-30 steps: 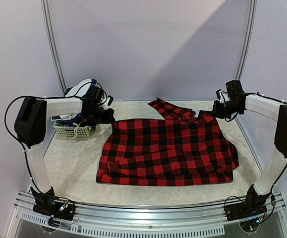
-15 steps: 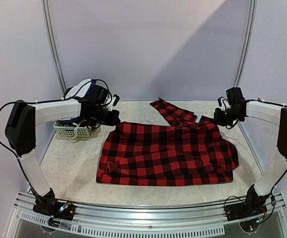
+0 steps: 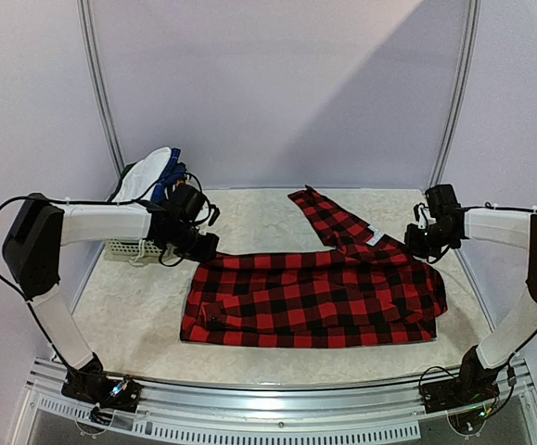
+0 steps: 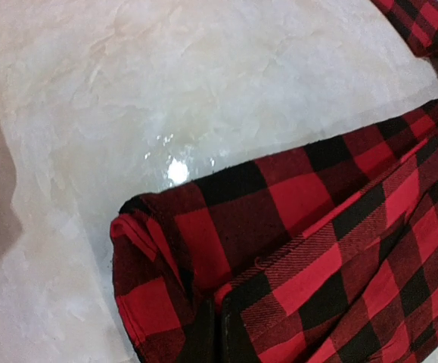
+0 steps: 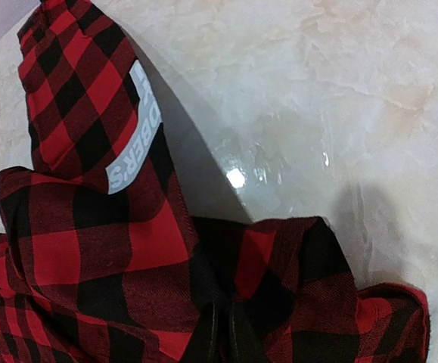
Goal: Fold and stack the mixed laundry pile
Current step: Fold the 1/3-folded shirt at the center of the board.
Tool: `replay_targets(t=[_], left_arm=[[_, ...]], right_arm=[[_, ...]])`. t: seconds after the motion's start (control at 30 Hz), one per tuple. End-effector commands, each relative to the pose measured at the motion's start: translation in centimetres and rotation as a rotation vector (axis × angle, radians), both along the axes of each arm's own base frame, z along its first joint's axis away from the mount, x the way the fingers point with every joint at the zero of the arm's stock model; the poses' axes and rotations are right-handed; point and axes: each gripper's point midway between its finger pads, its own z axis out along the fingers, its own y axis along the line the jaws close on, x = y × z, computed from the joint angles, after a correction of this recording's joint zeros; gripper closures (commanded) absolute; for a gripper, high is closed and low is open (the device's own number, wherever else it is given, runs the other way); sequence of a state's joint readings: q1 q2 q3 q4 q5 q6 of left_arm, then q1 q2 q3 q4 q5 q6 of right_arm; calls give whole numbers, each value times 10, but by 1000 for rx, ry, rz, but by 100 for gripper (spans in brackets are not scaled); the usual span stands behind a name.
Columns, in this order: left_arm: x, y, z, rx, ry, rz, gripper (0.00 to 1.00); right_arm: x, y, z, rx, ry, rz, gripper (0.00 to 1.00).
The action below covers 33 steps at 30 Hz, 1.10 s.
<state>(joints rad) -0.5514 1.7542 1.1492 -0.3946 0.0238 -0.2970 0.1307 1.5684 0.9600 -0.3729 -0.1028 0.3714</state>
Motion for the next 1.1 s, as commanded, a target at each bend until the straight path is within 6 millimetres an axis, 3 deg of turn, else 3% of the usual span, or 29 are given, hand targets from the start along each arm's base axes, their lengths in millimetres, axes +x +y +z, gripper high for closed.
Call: replay_targets(t=[0.0,0.27,0.37,0.53,0.63,0.73,0.87,0.97,1.07], left_arm=[[-13,5,-4,6,2,18,100],[-24,6,-37,33,53,16,100],[-28,4,-41,35,64,13,87],[-24,14,-9,95,-48,62,50],[-20,19,20,125,-133,94,40],[-15,9,37,104,-166,75,41],[-8,-26,37,48,-143,-5,48],[-1,-51,26,20,-114,-53,56],[5,-63,12,18,-84,-65,61]], right_arm=[[-2,-7,-5,-20,-14,-50,92],[-10,-10,-21,-20,27,-77,87],[-10,-9,-19,-13,27,-72,85],[-6,3,4,43,-16,-34,73],[-2,11,20,59,-52,-22,71],[4,28,40,76,-105,19,70],[16,53,54,101,-147,80,71],[23,70,45,126,-132,122,72],[24,80,20,145,-79,146,74]])
